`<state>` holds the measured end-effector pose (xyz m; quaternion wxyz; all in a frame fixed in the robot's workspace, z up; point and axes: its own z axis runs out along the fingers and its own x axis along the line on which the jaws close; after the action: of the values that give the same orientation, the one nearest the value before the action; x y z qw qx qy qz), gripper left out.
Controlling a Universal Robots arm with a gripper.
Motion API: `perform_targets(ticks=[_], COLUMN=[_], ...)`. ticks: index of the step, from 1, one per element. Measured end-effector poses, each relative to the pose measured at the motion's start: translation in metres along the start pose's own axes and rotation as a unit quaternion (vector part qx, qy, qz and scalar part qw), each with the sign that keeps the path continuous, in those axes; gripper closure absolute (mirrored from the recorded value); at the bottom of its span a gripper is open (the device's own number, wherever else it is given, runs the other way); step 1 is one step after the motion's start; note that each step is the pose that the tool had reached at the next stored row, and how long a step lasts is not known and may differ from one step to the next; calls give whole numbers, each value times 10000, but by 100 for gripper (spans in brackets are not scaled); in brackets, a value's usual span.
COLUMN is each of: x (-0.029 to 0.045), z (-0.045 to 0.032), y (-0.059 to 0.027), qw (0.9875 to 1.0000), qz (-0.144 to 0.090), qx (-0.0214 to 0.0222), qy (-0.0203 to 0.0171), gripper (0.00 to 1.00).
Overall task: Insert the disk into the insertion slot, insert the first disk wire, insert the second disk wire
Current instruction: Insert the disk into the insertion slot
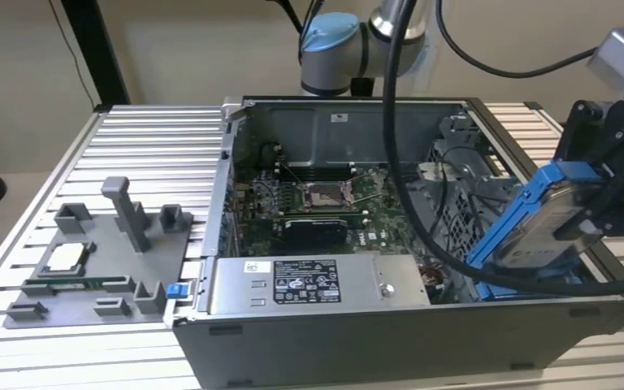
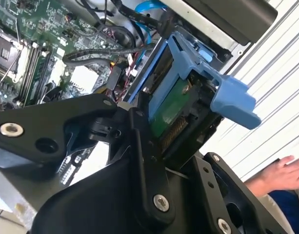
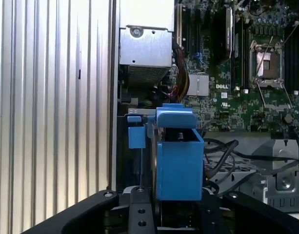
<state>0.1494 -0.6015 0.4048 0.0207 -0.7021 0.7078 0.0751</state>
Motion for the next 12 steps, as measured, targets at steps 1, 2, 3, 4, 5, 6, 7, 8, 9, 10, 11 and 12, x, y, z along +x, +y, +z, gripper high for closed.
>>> perform_targets(ticks=[1, 2, 3, 4, 5, 6, 7, 8, 9, 10, 11, 12], x=[1, 2, 2, 3, 4, 6, 6, 6, 5, 4, 2, -2], z=[7, 15, 25, 36, 49, 60, 62, 62, 58, 49, 34, 19], y=[10, 19, 28, 38, 49, 60, 67, 69, 69, 71, 72, 74], qw=[10000, 10000, 10000, 10000, 10000, 9999, 9999, 9999, 9999, 9999, 9999, 9999], qz=[2, 14, 27, 43, 58, 75, 92, 114, 129, 139, 145, 148], qx=[39, 57, 64, 66, 68, 71, 74, 74, 72, 67, 63, 57], qy=[4, 12, 20, 29, 36, 40, 40, 39, 37, 33, 32, 39], gripper=[100, 100, 100, 100, 100, 100, 100, 100, 100, 100, 100, 100])
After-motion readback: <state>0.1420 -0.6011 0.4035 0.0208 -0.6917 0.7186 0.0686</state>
